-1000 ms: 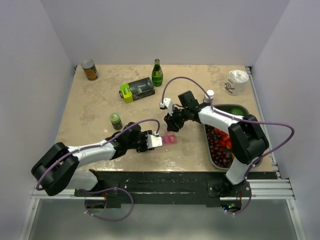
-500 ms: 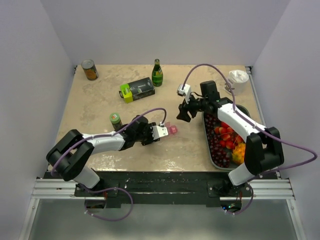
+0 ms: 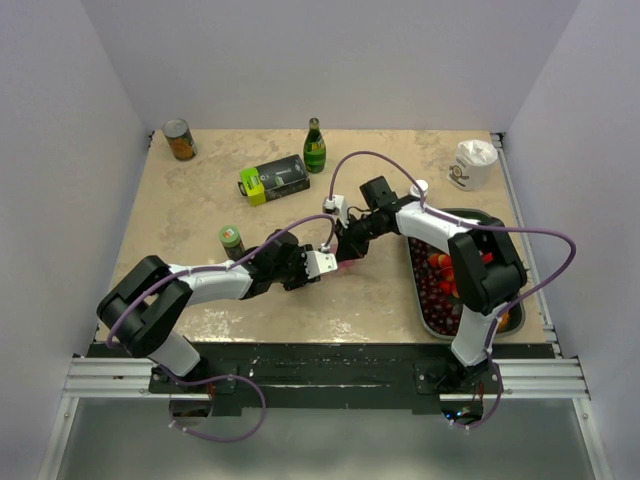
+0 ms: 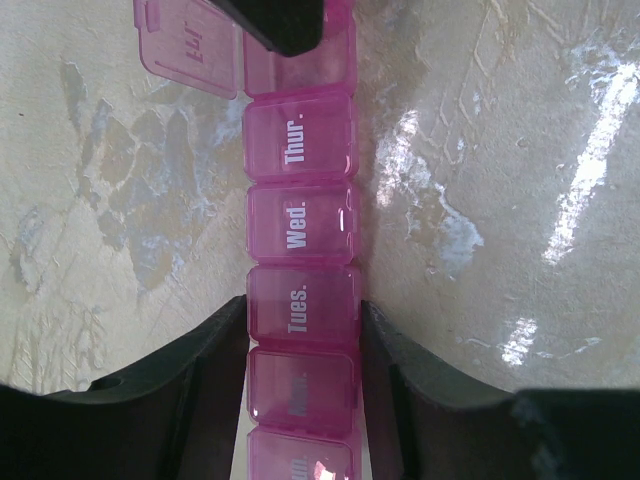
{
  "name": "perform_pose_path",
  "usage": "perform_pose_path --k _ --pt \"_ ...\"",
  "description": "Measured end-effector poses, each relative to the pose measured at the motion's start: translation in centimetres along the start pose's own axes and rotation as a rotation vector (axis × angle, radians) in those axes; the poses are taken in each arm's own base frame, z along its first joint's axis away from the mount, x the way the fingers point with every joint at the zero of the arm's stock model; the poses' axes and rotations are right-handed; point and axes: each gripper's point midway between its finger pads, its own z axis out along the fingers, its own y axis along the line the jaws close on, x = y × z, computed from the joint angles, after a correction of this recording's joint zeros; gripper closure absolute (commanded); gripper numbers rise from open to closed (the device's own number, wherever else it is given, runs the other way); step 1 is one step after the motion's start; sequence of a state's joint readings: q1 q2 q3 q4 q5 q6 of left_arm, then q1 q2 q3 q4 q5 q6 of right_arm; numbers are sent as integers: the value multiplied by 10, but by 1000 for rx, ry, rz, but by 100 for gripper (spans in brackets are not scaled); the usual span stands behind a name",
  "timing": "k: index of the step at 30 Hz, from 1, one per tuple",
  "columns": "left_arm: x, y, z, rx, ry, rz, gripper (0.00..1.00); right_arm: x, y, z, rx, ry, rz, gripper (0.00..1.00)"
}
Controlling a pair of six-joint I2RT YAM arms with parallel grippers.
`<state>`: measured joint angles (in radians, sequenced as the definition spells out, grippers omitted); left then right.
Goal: Sort the pills into containers
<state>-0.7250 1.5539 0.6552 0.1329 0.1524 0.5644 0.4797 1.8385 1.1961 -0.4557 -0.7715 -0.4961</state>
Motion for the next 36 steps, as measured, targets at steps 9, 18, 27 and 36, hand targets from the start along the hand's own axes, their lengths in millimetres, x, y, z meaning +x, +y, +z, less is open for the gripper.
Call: perform_pose_path --k 9,18,27,36 --pt "-1 0 1 2 1 6 100 -19 -22 5 62 -35 42 94" --pt "-1 -1 1 3 0 8 100 -7 -46 22 118 2 126 91" --pt "-1 0 1 -3 3 9 89 -13 -37 10 94 -1 77 59" --pt "2 6 1 -38 25 1 63 -67 -13 -58 131 -145 -133 44"
